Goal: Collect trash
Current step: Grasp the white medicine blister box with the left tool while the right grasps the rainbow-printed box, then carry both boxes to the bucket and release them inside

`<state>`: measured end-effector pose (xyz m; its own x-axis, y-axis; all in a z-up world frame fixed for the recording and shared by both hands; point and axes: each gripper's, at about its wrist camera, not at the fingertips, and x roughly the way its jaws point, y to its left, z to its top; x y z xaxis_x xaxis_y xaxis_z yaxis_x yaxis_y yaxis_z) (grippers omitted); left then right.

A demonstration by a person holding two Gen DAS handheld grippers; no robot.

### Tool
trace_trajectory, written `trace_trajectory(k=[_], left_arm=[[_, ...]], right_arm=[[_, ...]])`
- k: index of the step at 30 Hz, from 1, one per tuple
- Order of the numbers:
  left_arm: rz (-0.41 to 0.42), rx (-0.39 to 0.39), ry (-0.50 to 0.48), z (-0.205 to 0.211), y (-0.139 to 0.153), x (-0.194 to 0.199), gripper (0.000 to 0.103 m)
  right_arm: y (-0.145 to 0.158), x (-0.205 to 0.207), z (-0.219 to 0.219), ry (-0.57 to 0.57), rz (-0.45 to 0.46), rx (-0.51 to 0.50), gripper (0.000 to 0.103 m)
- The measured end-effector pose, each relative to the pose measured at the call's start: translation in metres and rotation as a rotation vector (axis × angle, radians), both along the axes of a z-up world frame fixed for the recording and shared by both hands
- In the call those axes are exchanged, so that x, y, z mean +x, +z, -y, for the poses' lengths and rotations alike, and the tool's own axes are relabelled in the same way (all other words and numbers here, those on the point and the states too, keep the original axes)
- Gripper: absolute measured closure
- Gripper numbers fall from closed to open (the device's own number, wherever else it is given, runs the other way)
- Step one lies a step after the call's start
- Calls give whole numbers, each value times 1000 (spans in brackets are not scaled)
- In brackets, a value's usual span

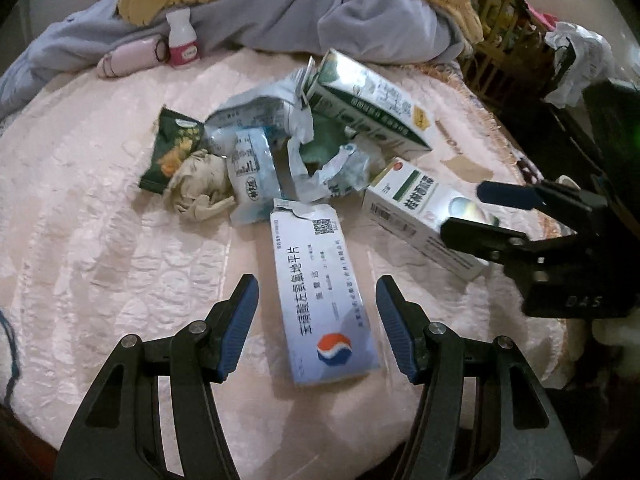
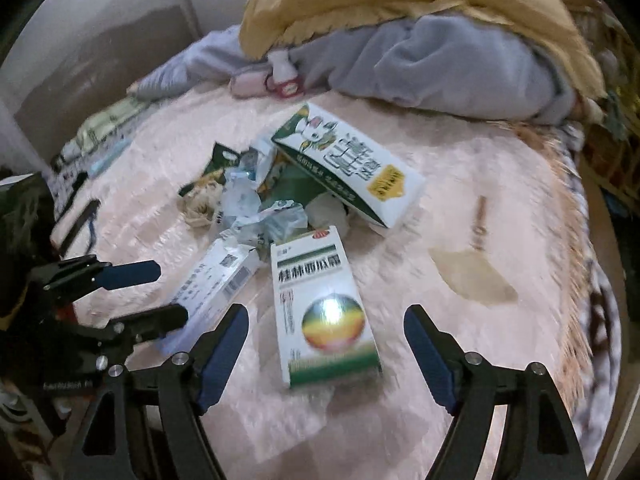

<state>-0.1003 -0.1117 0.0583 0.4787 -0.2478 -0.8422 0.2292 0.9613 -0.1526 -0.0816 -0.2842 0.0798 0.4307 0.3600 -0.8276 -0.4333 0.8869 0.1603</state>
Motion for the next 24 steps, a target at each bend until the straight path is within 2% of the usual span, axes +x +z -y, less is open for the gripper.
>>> trace_trajectory(k=[3, 4, 5, 7, 8, 11, 15, 21, 24], left_arm=[[-14, 17, -6, 5, -12, 9, 43], [-22, 25, -7, 6, -17, 11, 43], [-31, 26, -9, 6, -21, 13, 43], [-42, 8, -5, 3, -26, 14, 48], [-38, -2, 0, 0, -25, 13, 56], [-38, -33, -2, -2, -17, 10, 59], [4, -55, -37, 9, 4, -4, 59], [59, -99, -121, 45, 40, -21, 59], [91, -97, -171, 73, 53, -29, 59]], right_arm=[[-13, 15, -11, 23, -24, -28, 27], [-18, 18, -12, 22, -28, -36, 32], [-21, 19, -12, 17, -27, -39, 51], [-24, 18, -7, -3, -21, -32, 50], [-22, 15, -4, -11, -11, -25, 50], [-12, -3, 13, -39, 26, -8, 50], [4, -33, 48, -102, 59, 32, 50], [23, -71, 95, -200, 102, 58, 50], [33, -85, 115, -241, 125, 65, 50]])
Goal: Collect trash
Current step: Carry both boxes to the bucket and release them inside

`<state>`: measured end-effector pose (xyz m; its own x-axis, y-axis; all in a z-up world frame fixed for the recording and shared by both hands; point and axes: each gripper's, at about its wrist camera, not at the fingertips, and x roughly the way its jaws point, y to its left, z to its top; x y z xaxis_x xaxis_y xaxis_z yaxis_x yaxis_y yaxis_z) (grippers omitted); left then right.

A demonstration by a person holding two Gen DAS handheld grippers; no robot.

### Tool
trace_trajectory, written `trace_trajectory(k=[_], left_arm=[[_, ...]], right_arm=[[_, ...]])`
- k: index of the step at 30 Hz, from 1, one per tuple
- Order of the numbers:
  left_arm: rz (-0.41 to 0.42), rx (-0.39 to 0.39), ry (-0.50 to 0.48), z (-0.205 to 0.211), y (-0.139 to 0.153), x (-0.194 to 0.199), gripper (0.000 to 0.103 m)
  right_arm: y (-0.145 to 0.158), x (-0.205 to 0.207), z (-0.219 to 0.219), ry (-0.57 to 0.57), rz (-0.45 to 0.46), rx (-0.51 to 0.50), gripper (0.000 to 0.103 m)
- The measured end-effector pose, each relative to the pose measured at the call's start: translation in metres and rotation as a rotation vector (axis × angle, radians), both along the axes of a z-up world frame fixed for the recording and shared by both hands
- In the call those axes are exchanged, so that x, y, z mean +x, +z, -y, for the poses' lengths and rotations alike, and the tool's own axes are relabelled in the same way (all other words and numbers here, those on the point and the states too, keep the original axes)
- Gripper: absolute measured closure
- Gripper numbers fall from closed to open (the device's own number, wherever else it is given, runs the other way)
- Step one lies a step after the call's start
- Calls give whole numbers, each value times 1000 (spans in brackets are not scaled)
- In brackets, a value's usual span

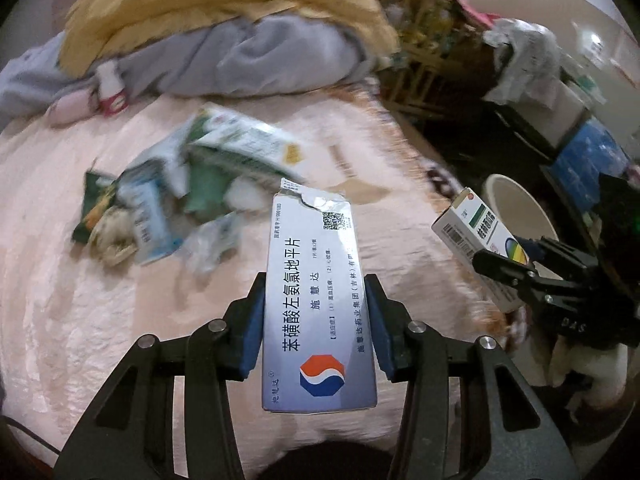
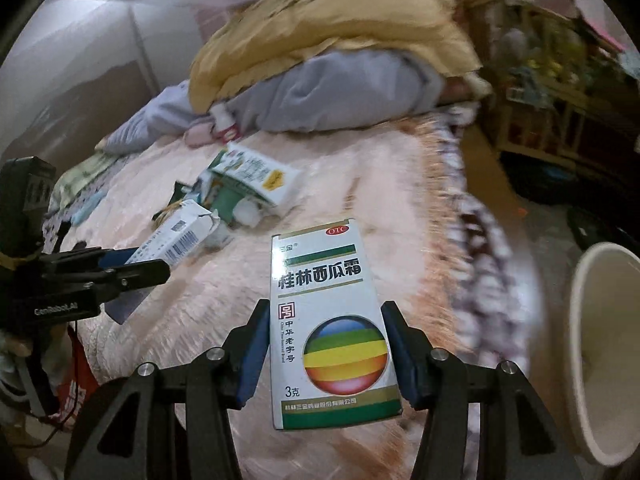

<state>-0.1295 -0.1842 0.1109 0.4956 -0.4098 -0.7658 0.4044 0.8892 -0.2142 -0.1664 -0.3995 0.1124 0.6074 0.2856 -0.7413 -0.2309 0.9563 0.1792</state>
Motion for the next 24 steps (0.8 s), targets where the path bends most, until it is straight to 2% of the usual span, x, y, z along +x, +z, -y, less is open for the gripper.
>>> trace_trajectory(k=[9, 17, 24], left_arm=[[49, 22, -118, 78, 21, -15, 59], [87, 49, -198, 129, 29, -21, 59], [106, 70, -246, 169, 29, -21, 59]], right_arm=[[22, -40, 75, -148, 56, -10, 50], [25, -64, 138, -271, 64, -10, 50], [23, -74, 176, -343, 64, -23, 50]])
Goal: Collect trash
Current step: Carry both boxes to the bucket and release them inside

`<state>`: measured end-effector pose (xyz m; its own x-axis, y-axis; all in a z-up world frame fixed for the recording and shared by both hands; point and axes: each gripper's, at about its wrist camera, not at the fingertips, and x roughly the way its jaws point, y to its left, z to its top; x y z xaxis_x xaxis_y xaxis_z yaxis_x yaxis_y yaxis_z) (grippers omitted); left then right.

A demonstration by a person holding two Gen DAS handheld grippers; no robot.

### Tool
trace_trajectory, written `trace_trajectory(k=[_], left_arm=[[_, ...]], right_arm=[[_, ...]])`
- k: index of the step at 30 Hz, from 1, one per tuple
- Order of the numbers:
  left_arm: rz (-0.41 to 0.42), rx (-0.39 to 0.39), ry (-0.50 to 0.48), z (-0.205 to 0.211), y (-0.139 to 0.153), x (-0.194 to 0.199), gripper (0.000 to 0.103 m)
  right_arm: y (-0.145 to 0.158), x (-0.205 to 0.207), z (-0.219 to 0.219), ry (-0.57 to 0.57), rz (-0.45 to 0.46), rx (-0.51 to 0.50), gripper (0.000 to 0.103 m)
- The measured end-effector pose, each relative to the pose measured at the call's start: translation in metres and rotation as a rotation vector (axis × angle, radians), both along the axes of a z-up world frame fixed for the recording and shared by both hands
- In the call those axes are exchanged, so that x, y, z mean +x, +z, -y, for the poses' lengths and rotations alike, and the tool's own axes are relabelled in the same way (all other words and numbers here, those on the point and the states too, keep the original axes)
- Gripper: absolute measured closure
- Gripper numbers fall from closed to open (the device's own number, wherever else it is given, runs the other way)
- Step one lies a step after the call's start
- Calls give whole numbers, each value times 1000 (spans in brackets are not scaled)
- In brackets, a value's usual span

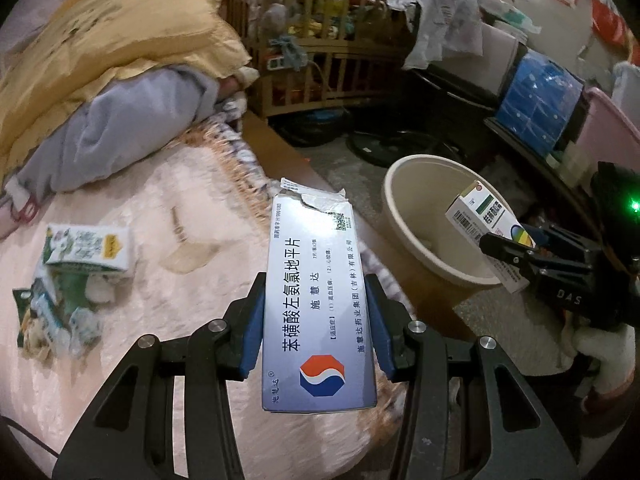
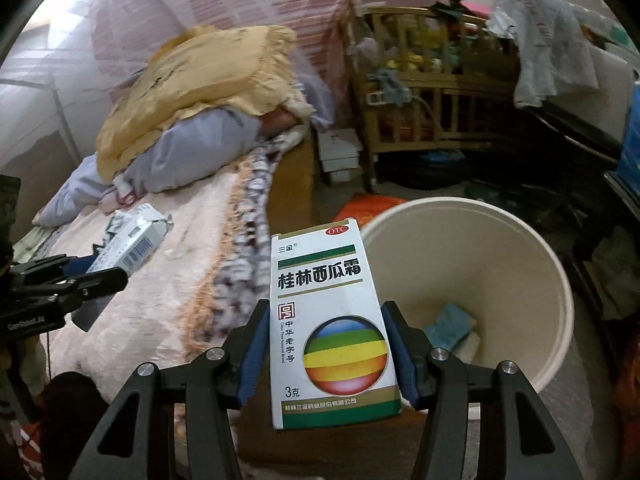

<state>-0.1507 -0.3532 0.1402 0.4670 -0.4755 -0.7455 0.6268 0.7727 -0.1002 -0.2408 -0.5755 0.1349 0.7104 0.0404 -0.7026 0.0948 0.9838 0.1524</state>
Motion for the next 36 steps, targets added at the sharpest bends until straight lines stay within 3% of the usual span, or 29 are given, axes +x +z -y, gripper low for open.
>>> trace_trajectory(k=[16, 36], left_arm=[[0, 32, -76, 73, -13, 5, 59], [-131, -56, -162, 145, -28, 18, 59]], right_arm=[[-21, -7, 66, -120, -22, 51, 50], [-48, 1, 98, -205, -68, 64, 50]])
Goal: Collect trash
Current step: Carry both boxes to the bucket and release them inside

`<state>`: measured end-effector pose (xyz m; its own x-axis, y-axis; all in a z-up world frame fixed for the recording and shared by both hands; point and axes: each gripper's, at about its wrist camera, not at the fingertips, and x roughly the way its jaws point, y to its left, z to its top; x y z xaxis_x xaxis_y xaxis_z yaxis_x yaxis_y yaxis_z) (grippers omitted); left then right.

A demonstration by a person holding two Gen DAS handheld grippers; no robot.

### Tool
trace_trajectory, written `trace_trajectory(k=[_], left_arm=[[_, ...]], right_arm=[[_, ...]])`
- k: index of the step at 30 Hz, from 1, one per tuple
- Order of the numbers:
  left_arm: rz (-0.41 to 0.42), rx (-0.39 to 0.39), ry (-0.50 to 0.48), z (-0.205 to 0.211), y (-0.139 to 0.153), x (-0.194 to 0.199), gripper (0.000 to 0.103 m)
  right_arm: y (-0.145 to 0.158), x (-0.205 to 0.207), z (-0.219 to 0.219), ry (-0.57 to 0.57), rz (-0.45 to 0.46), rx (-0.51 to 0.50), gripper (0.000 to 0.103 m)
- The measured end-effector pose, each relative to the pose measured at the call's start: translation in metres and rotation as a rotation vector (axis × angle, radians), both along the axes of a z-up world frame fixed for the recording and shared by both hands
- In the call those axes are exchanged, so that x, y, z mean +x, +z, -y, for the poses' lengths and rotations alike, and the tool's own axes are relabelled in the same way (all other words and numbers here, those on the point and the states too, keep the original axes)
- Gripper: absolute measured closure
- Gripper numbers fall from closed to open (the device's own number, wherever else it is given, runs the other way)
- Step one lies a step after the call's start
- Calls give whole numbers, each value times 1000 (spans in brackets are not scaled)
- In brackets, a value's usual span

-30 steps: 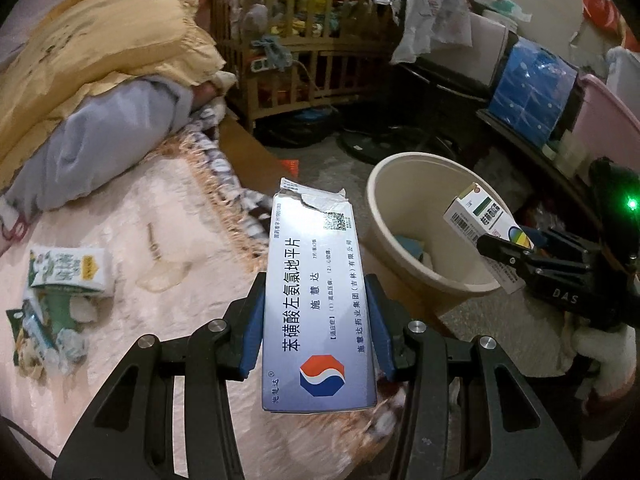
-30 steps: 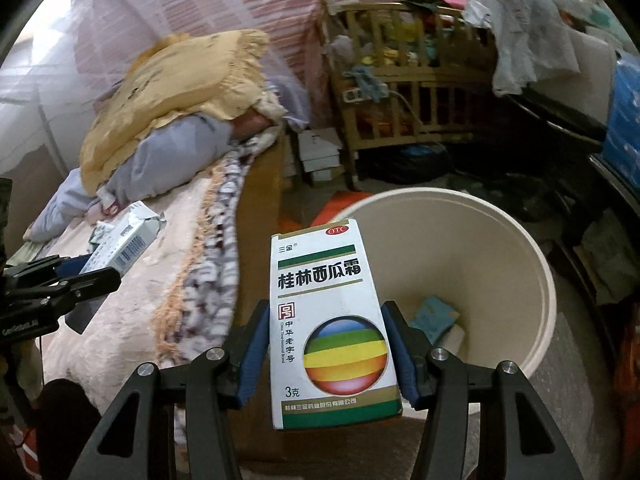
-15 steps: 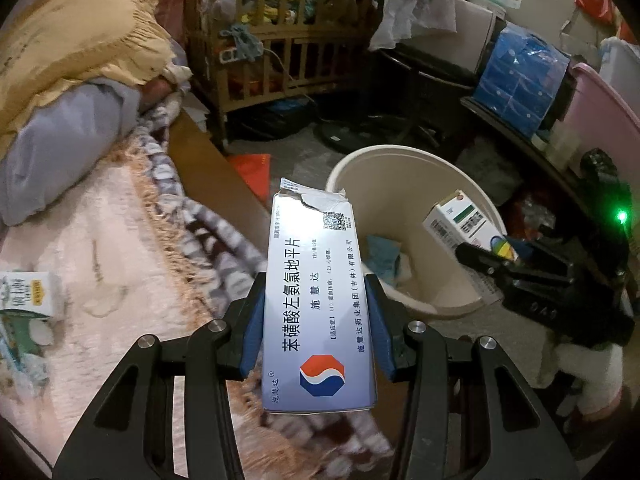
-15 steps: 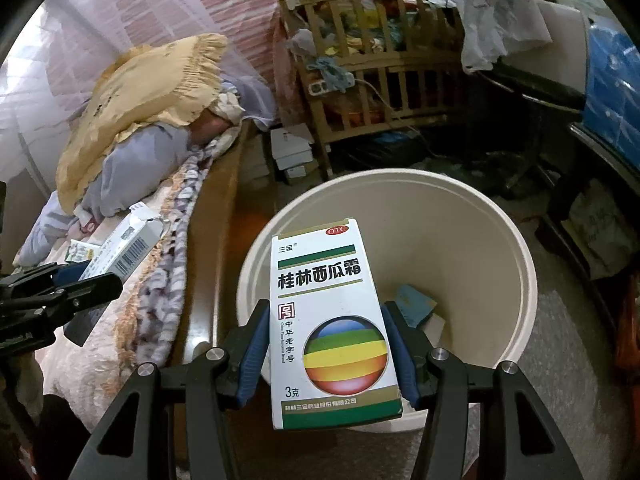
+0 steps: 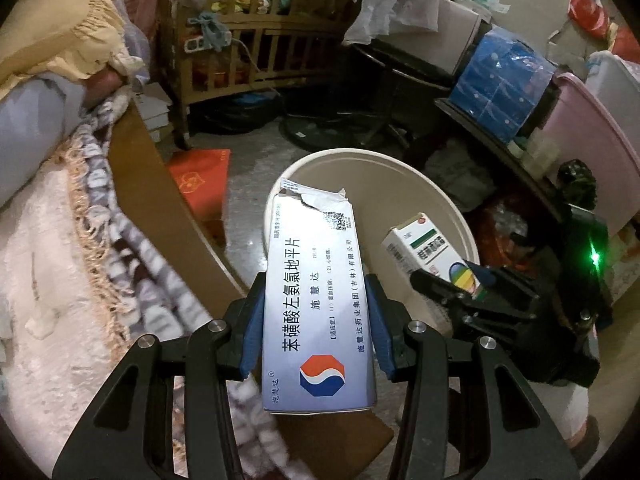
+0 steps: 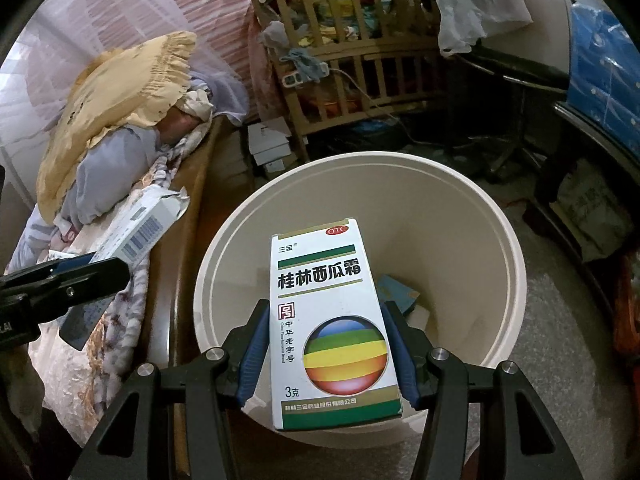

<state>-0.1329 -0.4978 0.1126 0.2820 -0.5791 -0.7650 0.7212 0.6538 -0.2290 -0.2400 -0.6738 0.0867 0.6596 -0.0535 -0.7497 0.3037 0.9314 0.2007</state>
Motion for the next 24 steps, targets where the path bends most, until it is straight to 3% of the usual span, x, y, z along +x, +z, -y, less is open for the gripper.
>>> trace_trajectory(k=[14, 16, 17, 20, 24], left_arm=[[-57, -53, -9, 18, -7, 8, 58], [-65, -70, -18, 19, -5, 9, 52], [-67, -75, -19, 19, -4, 9, 44], [-67, -92, -18, 17, -2, 10, 38], [-65, -74, -3, 8, -1, 12, 38]], right_arm=[[-4, 6, 0, -29, -11, -24, 50], [-3, 4, 2, -44, 0, -33, 49], [-3, 4, 3, -57, 2, -39, 47], [-3, 3, 8, -91, 0, -34, 29], [0, -1, 10, -95, 20, -15, 29]])
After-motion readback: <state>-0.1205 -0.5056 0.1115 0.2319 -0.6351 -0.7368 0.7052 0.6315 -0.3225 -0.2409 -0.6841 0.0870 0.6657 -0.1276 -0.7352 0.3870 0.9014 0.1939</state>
